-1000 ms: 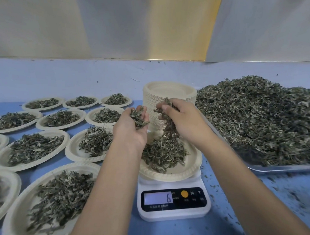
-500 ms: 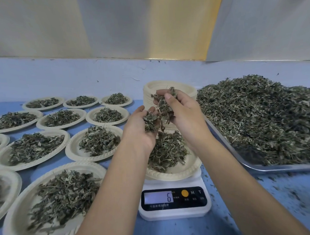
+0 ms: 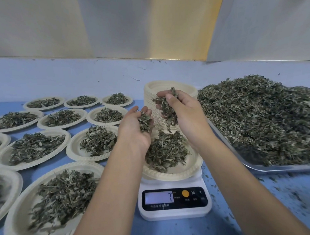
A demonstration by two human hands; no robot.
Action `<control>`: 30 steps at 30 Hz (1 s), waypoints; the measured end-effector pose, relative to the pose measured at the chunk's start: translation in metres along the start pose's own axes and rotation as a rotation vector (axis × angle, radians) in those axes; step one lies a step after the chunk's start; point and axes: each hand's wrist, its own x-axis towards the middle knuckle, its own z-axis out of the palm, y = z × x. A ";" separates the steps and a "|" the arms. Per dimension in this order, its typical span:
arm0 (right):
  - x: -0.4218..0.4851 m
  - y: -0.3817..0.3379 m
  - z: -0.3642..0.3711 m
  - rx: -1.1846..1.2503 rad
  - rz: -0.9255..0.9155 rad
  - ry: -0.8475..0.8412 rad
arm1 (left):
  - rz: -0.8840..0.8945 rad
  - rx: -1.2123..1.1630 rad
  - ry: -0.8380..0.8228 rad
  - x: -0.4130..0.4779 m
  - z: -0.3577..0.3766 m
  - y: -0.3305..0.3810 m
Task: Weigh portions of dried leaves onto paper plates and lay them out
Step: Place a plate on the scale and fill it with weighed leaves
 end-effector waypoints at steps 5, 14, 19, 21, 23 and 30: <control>0.002 0.003 0.001 0.110 0.038 -0.001 | -0.001 0.025 -0.012 -0.001 0.001 -0.002; 0.002 0.001 0.009 0.571 0.097 0.016 | -0.140 -0.001 -0.133 -0.016 0.019 -0.015; -0.001 -0.001 0.001 0.410 0.004 0.185 | -0.247 -0.018 -0.190 -0.028 0.040 -0.034; -0.001 -0.002 -0.013 0.350 -0.054 0.286 | -0.273 -0.052 -0.195 -0.034 0.055 -0.046; -0.001 -0.001 -0.033 0.328 -0.084 0.384 | -0.277 -0.027 -0.190 -0.036 0.070 -0.061; -0.008 0.025 -0.114 0.070 0.019 0.585 | -0.389 0.136 -0.230 -0.036 0.102 -0.139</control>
